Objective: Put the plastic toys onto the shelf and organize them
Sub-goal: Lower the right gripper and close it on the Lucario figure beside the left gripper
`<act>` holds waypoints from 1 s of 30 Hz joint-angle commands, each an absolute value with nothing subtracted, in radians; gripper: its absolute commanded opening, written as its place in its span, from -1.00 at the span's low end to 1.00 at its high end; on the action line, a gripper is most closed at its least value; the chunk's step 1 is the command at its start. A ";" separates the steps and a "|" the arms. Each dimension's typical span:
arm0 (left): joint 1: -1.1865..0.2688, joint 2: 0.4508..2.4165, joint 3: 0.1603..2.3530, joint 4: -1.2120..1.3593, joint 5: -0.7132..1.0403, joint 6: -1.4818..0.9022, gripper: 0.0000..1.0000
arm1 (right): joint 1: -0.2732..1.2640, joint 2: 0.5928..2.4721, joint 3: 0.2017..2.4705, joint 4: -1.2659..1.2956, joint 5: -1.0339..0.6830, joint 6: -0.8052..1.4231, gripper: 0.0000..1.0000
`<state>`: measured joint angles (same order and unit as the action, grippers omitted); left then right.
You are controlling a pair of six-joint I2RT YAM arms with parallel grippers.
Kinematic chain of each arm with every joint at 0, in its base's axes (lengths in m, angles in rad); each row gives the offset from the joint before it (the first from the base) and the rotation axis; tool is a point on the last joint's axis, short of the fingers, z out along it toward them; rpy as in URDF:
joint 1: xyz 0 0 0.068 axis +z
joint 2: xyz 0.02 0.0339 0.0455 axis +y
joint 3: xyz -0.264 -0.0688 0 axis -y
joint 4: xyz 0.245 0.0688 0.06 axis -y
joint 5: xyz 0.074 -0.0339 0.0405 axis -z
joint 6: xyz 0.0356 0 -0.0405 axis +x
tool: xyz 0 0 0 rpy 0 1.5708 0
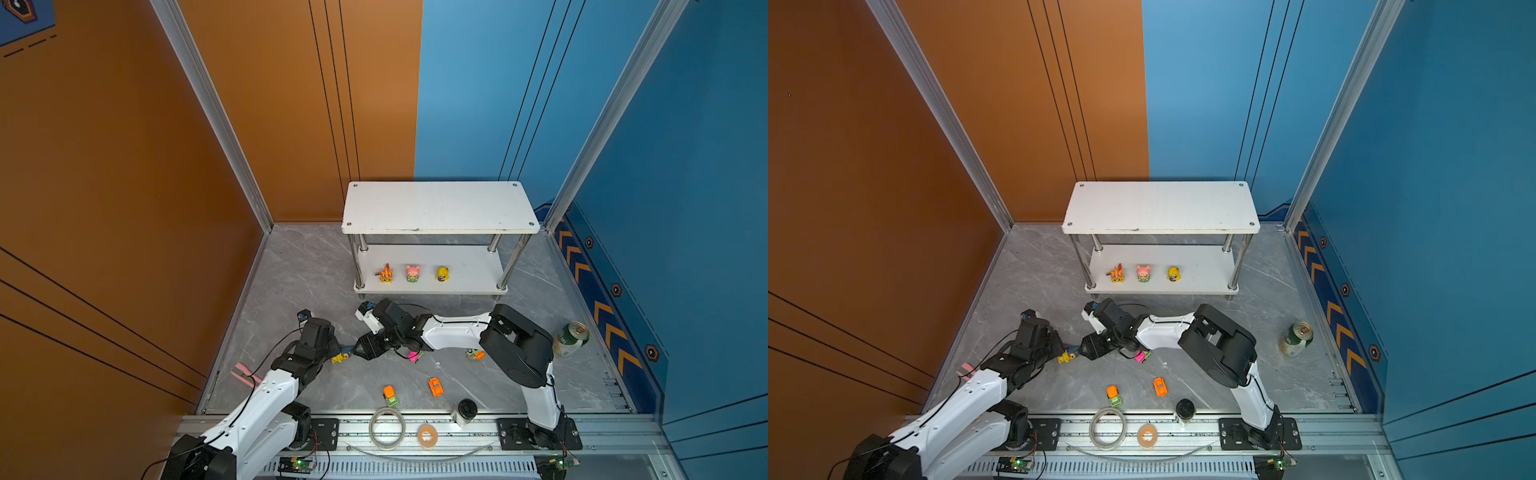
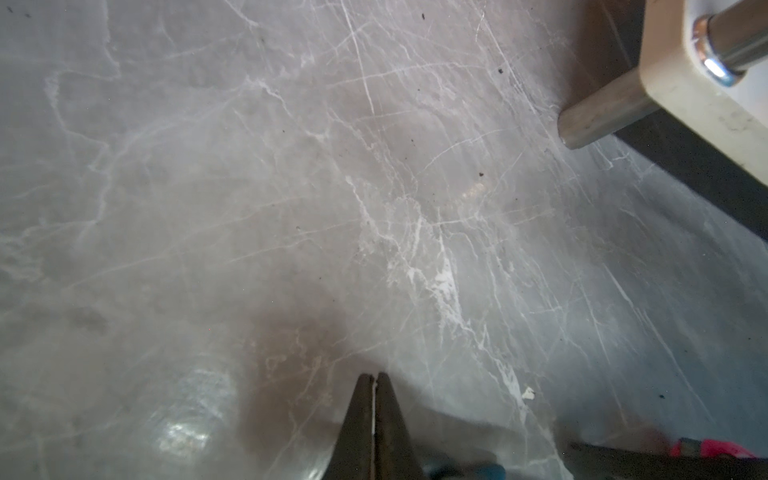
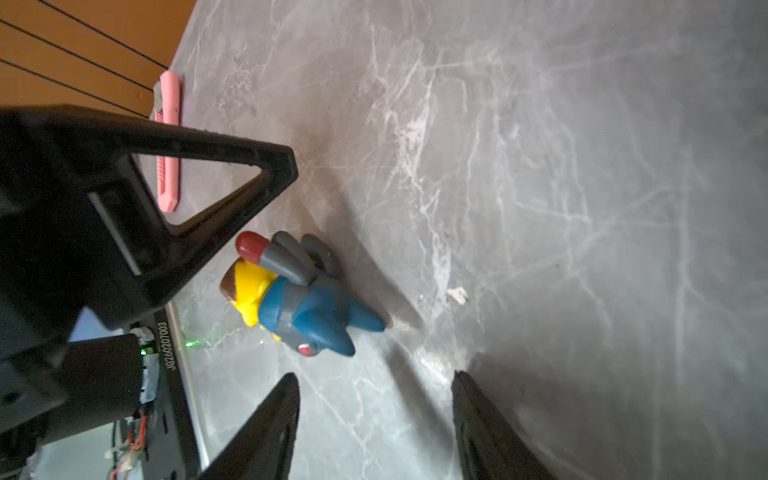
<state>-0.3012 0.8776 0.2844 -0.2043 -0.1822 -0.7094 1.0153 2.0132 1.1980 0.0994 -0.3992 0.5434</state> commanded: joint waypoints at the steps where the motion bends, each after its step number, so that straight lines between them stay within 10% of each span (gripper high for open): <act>1: -0.298 0.852 0.276 -0.206 -0.176 -0.723 -0.85 | 1.026 1.992 1.188 0.148 -0.428 0.644 0.29; 15: -0.300 0.810 0.272 -0.228 -0.147 -0.730 -0.83 | 1.038 2.126 1.238 0.259 -0.451 0.821 0.35; 30: -0.365 0.768 0.240 -0.252 -0.159 -0.780 -0.83 | 1.045 2.119 1.236 0.268 -0.408 0.841 -0.34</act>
<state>-0.3515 0.7776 0.2512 -0.2199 -0.1646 -0.7681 1.0409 2.1151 1.2335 0.2996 -0.4477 0.8326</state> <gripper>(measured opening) 0.084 0.336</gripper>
